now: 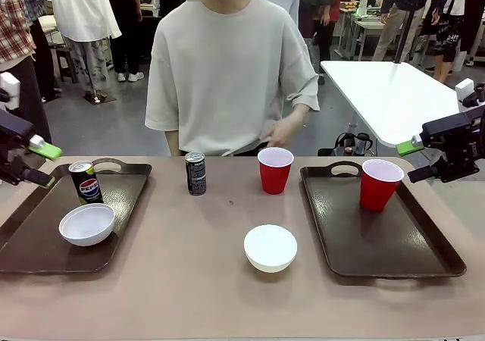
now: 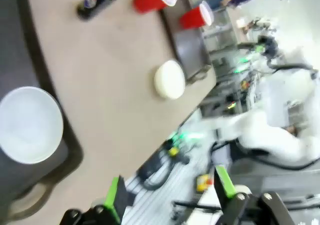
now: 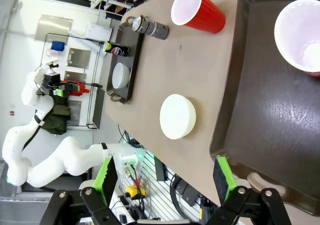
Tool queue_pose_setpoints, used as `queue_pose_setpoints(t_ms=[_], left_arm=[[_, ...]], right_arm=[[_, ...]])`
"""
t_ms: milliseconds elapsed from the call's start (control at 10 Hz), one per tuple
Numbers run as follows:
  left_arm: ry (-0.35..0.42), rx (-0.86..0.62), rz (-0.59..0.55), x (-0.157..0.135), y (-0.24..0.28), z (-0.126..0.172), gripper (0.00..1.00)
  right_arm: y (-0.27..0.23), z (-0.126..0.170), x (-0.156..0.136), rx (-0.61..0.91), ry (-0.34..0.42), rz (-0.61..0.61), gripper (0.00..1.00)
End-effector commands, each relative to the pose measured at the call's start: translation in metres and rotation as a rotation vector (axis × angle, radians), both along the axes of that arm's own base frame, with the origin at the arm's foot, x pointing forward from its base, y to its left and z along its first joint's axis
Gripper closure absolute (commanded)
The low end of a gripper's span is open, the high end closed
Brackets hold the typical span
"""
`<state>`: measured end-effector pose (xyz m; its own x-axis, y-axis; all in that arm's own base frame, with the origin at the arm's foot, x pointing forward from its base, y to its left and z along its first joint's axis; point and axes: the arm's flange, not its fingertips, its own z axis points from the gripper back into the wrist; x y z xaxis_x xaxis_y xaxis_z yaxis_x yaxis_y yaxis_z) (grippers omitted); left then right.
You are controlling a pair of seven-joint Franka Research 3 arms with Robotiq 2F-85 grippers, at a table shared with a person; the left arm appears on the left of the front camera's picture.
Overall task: Prepare tableware on both trays.
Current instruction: Pick up a Picnic Bowl from the table and place it on a Handle tray.
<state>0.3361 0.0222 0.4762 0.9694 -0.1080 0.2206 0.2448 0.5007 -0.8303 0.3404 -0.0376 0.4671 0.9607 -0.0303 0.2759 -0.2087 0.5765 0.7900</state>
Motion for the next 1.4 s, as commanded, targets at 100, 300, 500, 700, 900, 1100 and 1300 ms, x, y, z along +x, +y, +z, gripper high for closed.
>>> queue_pose_setpoints(t_ms=[100,300,500,700,900,1100,1300], left_arm=[[0.000,-0.166,0.202,-0.023,0.041,-0.001,0.08],[0.047,-0.107,0.224,-0.025,0.058,0.006,0.08],[0.019,-0.155,0.201,-0.018,0.054,-0.001,0.08],[0.019,-0.155,0.201,-0.018,0.054,-0.001,0.08],[0.019,-0.155,0.201,-0.018,0.054,-0.001,0.08],[0.019,-0.155,0.201,-0.018,0.054,-0.001,0.08],[0.019,-0.155,0.201,-0.018,0.054,-0.001,0.08]], right_arm=[[0.001,0.000,0.003,0.028,-0.006,-0.004,0.00],[0.001,0.000,0.003,0.028,-0.006,-0.004,0.00],[0.001,0.000,0.003,0.028,-0.006,-0.004,0.00],[0.000,0.000,0.000,0.000,0.000,0.000,0.00],[0.069,0.014,0.001,-0.344,-0.022,-0.054,0.00],[0.117,0.009,0.014,-0.468,-0.014,-0.053,0.00],[0.162,-0.006,0.026,-0.571,-0.041,-0.024,0.00]])
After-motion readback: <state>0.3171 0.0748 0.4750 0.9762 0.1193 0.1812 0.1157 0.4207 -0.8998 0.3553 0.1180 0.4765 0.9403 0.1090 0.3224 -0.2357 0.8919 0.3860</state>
